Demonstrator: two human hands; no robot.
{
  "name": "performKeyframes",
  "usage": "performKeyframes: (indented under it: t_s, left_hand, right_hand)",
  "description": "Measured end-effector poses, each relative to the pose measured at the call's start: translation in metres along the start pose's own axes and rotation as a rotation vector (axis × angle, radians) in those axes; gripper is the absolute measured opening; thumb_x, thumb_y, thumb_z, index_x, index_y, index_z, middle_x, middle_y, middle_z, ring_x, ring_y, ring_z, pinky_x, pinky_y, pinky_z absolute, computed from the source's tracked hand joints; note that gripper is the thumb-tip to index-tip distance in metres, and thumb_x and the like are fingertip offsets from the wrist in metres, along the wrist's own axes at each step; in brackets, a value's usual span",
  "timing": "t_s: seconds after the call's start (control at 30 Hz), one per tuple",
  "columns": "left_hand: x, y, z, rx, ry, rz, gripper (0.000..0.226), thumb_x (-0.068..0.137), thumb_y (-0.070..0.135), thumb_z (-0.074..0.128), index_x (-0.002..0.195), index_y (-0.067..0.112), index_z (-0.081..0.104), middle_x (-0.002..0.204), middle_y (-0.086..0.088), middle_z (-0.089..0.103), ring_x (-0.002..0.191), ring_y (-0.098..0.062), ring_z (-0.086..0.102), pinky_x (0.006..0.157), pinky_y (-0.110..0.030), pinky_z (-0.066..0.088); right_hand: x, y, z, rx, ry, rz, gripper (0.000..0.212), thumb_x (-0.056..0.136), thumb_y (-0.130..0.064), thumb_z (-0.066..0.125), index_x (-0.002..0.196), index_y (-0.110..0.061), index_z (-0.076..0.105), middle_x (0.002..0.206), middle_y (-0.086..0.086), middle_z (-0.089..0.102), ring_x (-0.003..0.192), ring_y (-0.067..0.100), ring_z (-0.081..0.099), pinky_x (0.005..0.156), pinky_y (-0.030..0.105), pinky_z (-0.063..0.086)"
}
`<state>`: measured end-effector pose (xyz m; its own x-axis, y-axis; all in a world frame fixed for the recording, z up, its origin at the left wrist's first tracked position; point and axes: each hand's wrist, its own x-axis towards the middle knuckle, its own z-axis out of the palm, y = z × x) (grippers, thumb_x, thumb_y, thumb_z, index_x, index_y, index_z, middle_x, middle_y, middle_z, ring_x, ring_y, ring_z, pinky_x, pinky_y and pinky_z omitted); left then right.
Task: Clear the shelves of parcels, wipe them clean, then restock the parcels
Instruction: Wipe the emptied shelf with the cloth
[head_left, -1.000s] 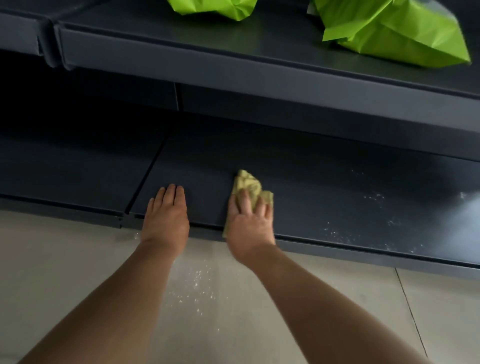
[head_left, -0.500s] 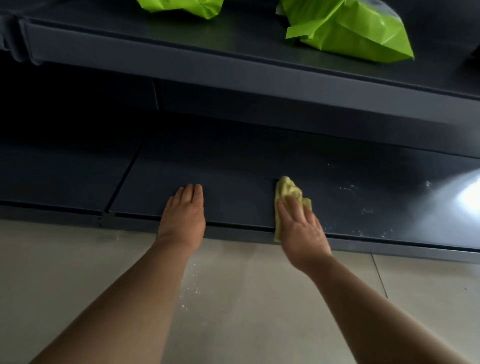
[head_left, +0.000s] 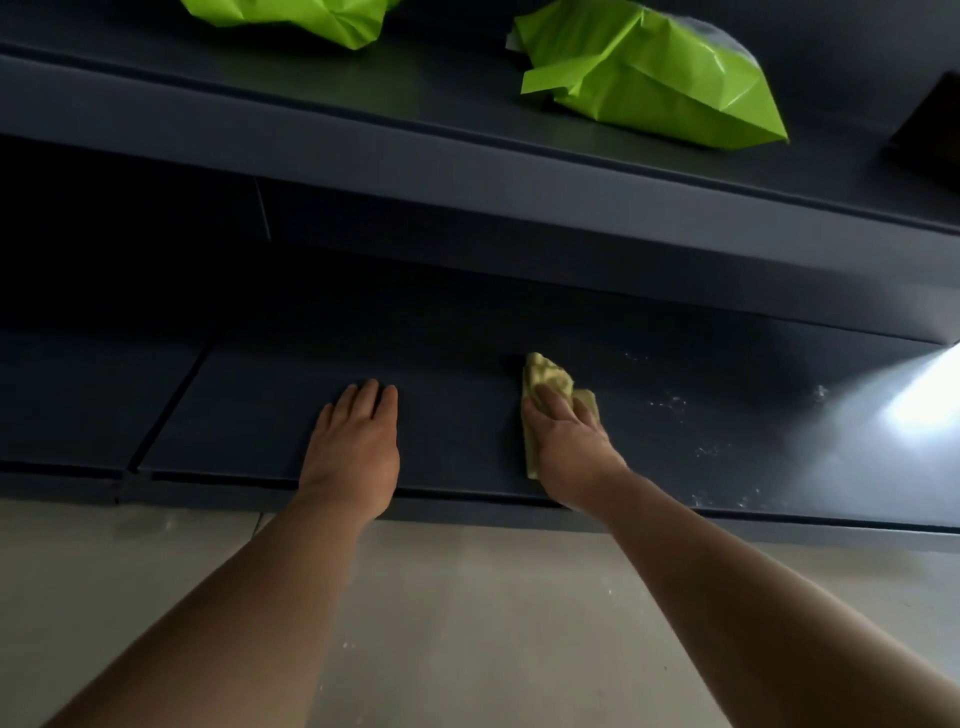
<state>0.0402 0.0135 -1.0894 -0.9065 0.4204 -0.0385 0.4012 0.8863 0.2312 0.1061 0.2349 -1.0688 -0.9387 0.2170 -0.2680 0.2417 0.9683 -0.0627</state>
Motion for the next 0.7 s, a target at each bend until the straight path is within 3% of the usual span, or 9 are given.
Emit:
performKeyframes:
  t_s: [0.17,0.3,0.47,0.63,0.7]
  left_hand:
    - [0.029,-0.009,-0.005,0.037,-0.007,-0.008,0.053,0.105,0.031,0.023,0.153,0.011,0.012,0.161,-0.006,0.006,0.148,-0.023,0.005,0.120,-0.037,0.009]
    - [0.051,-0.025,-0.015,0.055,-0.030,-0.045,0.057,0.103,0.042,0.024,0.152,0.016,0.015,0.161,-0.003,0.008,0.147,-0.021,0.009,0.119,-0.035,0.013]
    - [0.068,-0.035,-0.017,0.092,0.001,-0.002,0.052,0.102,0.040,0.025,0.151,0.022,0.024,0.159,0.002,0.017,0.146,-0.018,0.017,0.116,-0.034,0.023]
    - [0.077,-0.032,-0.016,0.133,0.042,0.034,0.046,0.103,0.033,0.025,0.148,0.023,0.031,0.156,0.003,0.026,0.143,-0.016,0.024,0.111,-0.030,0.028]
    - [0.076,-0.029,-0.014,0.191,0.058,0.039,0.046,0.103,0.032,0.025,0.147,0.022,0.031,0.155,0.002,0.027,0.142,-0.017,0.025,0.109,-0.029,0.031]
  right_hand:
    - [0.052,-0.041,-0.003,0.054,0.054,-0.229,0.056,0.098,-0.037,0.033,0.152,-0.025,0.022,0.162,0.000,0.003,0.149,0.031,0.000,0.120,0.049,-0.002]
    - [0.084,-0.038,-0.011,0.000,0.101,-0.296,0.061,0.098,-0.026,0.035,0.154,-0.031,0.011,0.163,-0.004,-0.007,0.149,0.027,-0.005,0.121,0.041,-0.004]
    - [0.121,-0.045,-0.027,0.021,0.125,-0.134,0.076,0.089,-0.013,0.044,0.155,-0.030,0.009,0.162,-0.003,-0.003,0.147,0.034,0.001,0.121,0.045,0.001]
    - [0.155,-0.082,-0.029,0.001,0.117,-0.315,0.077,0.088,-0.011,0.042,0.154,-0.034,0.009,0.161,-0.008,0.003,0.147,0.033,0.002,0.119,0.051,0.013]
    - [0.166,-0.087,-0.031,-0.015,0.141,-0.345,0.075,0.089,-0.012,0.042,0.153,-0.036,0.014,0.161,-0.007,0.007,0.146,0.032,0.005,0.119,0.049,0.012]
